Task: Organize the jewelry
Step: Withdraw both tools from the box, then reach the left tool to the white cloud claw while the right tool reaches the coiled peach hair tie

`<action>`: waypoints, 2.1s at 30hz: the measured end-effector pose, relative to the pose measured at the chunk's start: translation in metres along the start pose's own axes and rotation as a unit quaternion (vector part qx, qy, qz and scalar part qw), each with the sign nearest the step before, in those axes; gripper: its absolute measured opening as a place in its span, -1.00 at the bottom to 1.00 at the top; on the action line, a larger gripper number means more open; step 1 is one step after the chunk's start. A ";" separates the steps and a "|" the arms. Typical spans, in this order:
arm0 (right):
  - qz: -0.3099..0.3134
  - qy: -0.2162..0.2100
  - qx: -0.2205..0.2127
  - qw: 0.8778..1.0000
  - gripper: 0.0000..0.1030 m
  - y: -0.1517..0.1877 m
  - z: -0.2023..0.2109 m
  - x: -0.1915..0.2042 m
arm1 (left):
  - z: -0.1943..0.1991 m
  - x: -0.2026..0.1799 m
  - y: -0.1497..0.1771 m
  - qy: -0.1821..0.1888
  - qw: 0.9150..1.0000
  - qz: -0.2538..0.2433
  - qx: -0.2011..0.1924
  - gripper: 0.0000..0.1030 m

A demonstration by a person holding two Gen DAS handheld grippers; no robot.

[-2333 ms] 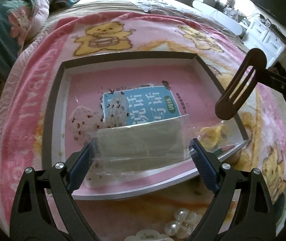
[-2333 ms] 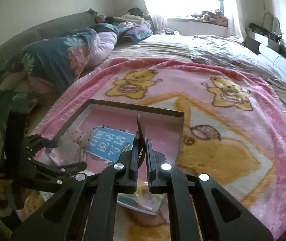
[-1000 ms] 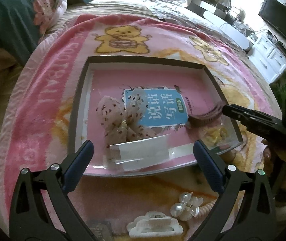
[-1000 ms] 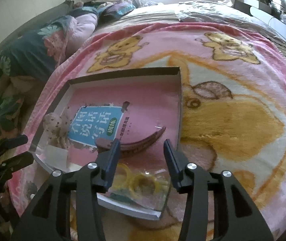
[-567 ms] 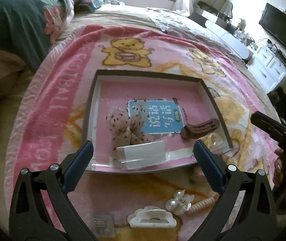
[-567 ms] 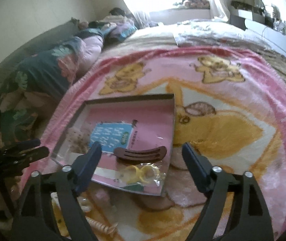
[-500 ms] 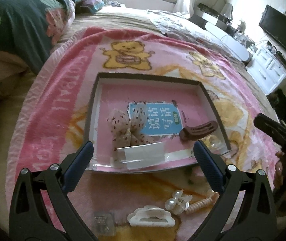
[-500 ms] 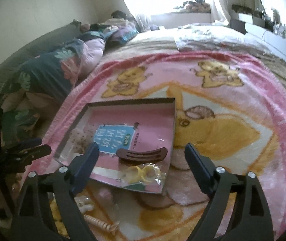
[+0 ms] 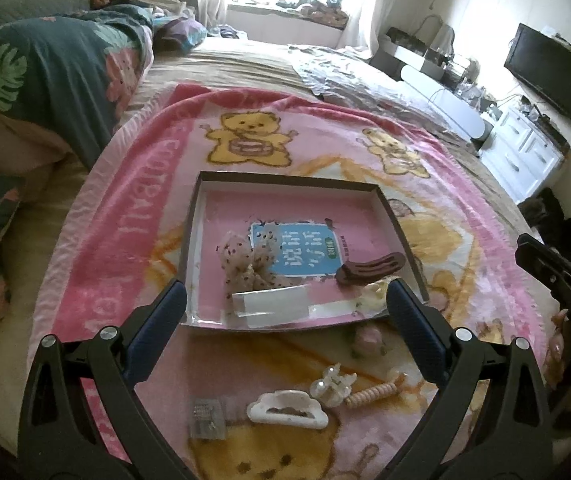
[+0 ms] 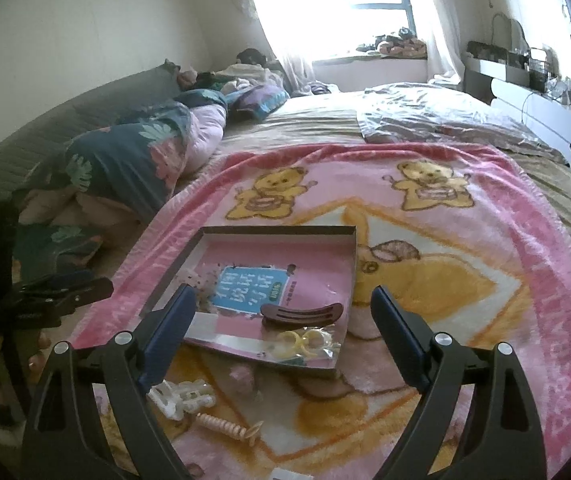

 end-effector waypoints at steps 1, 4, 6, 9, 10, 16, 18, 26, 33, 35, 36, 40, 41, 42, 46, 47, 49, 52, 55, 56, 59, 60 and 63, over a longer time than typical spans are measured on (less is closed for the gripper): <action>0.001 -0.001 -0.002 1.000 0.71 0.000 0.003 0.001 | 0.004 -0.001 0.000 0.001 1.000 0.000 -0.003 0.82; 0.006 -0.003 -0.011 1.000 0.71 -0.001 0.014 0.006 | 0.013 -0.004 0.000 0.003 1.000 -0.002 -0.011 0.82; 0.008 -0.003 -0.016 1.000 0.71 -0.001 0.020 0.009 | 0.019 -0.005 0.000 0.003 1.000 -0.002 -0.016 0.82; 0.011 -0.004 -0.021 1.000 0.72 0.000 0.028 0.014 | 0.028 -0.006 0.001 0.002 1.000 -0.002 -0.022 0.82; 0.013 -0.005 -0.022 1.000 0.72 0.000 0.031 0.015 | 0.031 -0.006 0.001 0.001 1.000 -0.002 -0.024 0.82; 0.030 -0.005 -0.029 0.999 0.77 0.007 0.044 0.026 | 0.048 -0.004 0.007 -0.002 0.999 0.001 -0.035 0.82; 0.035 -0.006 -0.032 0.999 0.77 0.010 0.049 0.029 | 0.052 -0.002 0.011 -0.006 0.999 0.003 -0.037 0.82; 0.056 -0.004 -0.028 0.998 0.80 0.031 0.058 0.039 | 0.063 0.002 0.031 -0.016 0.999 0.007 -0.036 0.82; 0.064 -0.007 -0.017 0.998 0.82 0.052 0.061 0.043 | 0.063 0.003 0.049 -0.027 0.999 0.005 -0.027 0.82; 0.070 -0.007 -0.012 0.997 0.82 0.059 0.061 0.045 | 0.062 0.001 0.054 -0.028 0.999 0.001 -0.022 0.82; 0.072 -0.007 -0.010 0.997 0.83 0.061 0.062 0.045 | 0.062 0.001 0.056 -0.029 0.999 0.000 -0.021 0.82; 0.076 -0.007 -0.001 0.997 0.83 0.072 0.061 0.045 | 0.062 0.000 0.067 -0.033 0.999 -0.001 -0.017 0.82; 0.076 -0.007 0.000 0.997 0.83 0.074 0.061 0.045 | 0.061 -0.001 0.070 -0.034 0.999 -0.003 -0.014 0.82; 0.076 -0.007 0.003 0.997 0.83 0.077 0.061 0.045 | 0.060 -0.001 0.072 -0.036 0.999 -0.005 -0.012 0.82; 0.076 -0.006 0.010 0.997 0.83 0.086 0.058 0.042 | 0.058 -0.003 0.083 -0.037 0.999 -0.009 -0.003 0.82; 0.076 -0.006 0.011 0.997 0.83 0.088 0.058 0.042 | 0.057 -0.004 0.086 -0.038 0.999 -0.009 -0.001 0.82; 0.077 -0.006 0.016 0.997 0.83 0.092 0.056 0.042 | 0.055 -0.005 0.091 -0.037 0.999 -0.011 0.003 0.82; 0.079 -0.006 0.020 0.997 0.83 0.097 0.055 0.041 | 0.051 -0.009 0.099 -0.037 0.999 -0.020 0.011 0.82; 0.084 -0.002 0.026 0.996 0.83 0.104 0.053 0.039 | 0.046 -0.014 0.109 -0.036 0.999 -0.029 0.021 0.82; 0.086 -0.001 0.029 0.996 0.83 0.107 0.052 0.038 | 0.044 -0.015 0.112 -0.036 0.999 -0.031 0.025 0.82; 0.088 -0.001 0.038 0.995 0.83 0.114 0.049 0.037 | 0.038 -0.017 0.122 -0.034 0.998 -0.034 0.038 0.82; 0.088 -0.002 0.040 0.995 0.83 0.117 0.048 0.037 | 0.036 -0.017 0.125 -0.032 0.998 -0.035 0.043 0.82; 0.091 -0.003 0.047 0.995 0.83 0.123 0.044 0.037 | 0.030 -0.020 0.135 -0.028 0.997 -0.041 0.054 0.82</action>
Point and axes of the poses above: each gripper's, at about its wrist camera, not at the fingertips, and z roughly against the way its jaws point, x to its left, y to its underside, the point moved 9 cm from there along -z, roughly the way its jaws point, and after that the axes turned 7 degrees about -z, right-handed, at the moved point
